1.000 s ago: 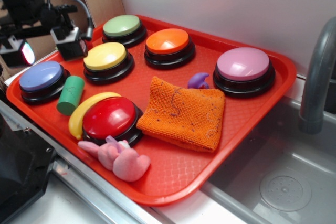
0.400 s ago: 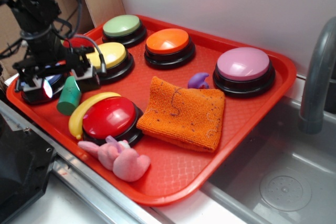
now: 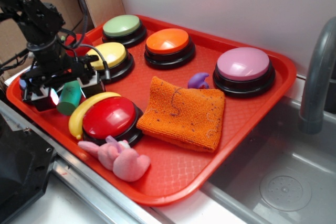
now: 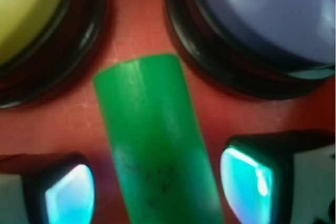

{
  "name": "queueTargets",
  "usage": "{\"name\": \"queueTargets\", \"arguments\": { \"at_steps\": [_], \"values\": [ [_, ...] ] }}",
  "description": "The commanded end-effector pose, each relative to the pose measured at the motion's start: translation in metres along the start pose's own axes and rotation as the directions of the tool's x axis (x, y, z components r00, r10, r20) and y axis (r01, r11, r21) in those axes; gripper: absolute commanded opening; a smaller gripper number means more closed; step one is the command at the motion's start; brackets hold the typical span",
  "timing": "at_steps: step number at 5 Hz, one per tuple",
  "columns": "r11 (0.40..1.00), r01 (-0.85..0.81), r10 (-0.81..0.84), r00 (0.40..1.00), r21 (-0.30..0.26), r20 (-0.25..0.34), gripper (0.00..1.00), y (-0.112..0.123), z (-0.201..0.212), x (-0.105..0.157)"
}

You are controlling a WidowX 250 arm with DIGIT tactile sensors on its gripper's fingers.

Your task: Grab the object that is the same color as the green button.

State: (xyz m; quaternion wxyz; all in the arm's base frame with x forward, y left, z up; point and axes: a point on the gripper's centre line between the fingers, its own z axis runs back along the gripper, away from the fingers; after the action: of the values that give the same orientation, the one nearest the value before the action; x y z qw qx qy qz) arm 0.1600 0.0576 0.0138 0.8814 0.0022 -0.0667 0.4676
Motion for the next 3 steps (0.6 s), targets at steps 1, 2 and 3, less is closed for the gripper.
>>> {"name": "queueTargets", "arguments": {
  "at_steps": [1,2,3],
  "values": [
    [1.0,0.001,-0.001,1.0,-0.016,0.017,0.0,-0.002,-0.004,0.001],
    [0.999,0.036,-0.036,0.998,0.001,0.041,0.0,-0.009,0.013,0.005],
    [0.987,0.16,-0.16,0.986,0.016,0.055,0.0,-0.027,0.049,0.008]
  ]
}}
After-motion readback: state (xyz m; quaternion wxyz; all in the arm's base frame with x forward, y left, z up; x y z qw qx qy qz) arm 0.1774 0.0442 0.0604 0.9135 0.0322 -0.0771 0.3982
